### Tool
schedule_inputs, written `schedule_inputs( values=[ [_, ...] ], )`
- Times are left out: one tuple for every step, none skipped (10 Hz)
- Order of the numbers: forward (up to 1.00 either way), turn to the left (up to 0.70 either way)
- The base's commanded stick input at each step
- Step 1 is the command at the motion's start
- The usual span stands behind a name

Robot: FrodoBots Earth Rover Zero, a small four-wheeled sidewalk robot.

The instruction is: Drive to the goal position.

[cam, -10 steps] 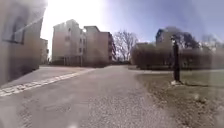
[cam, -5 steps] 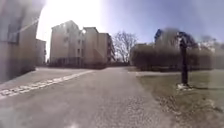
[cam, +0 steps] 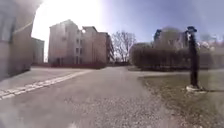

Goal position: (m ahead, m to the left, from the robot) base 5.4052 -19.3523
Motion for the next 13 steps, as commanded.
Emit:
schedule_inputs(
  values=[
    [0.85,0.0],
    [0.85,0.0],
    [0.85,0.0],
    [0.85,0.0],
    [0.85,0.0],
    [0.85,0.0],
    [0.85,0.0],
    [0.85,0.0],
    [0.85,0.0],
    [0.85,0.0],
    [0.85,0.0],
    [0.85,0.0],
    [0.85,0.0]
  ],
)
